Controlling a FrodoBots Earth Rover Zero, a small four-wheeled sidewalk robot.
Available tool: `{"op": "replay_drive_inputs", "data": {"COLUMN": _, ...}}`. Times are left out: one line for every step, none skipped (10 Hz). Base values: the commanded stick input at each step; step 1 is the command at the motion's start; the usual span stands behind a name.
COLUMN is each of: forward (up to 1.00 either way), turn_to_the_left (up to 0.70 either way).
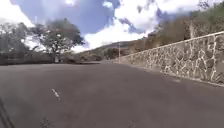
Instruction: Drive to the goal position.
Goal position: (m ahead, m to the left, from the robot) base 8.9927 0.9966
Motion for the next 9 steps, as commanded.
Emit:
{"op": "replay_drive_inputs", "data": {"forward": 0.7, "turn_to_the_left": 0.0}}
{"op": "replay_drive_inputs", "data": {"forward": 0.7, "turn_to_the_left": 0.0}}
{"op": "replay_drive_inputs", "data": {"forward": 0.7, "turn_to_the_left": 0.0}}
{"op": "replay_drive_inputs", "data": {"forward": 0.7, "turn_to_the_left": 0.0}}
{"op": "replay_drive_inputs", "data": {"forward": 0.7, "turn_to_the_left": 0.0}}
{"op": "replay_drive_inputs", "data": {"forward": 0.7, "turn_to_the_left": 0.0}}
{"op": "replay_drive_inputs", "data": {"forward": 0.7, "turn_to_the_left": 0.0}}
{"op": "replay_drive_inputs", "data": {"forward": 0.7, "turn_to_the_left": 0.0}}
{"op": "replay_drive_inputs", "data": {"forward": 0.7, "turn_to_the_left": 0.0}}
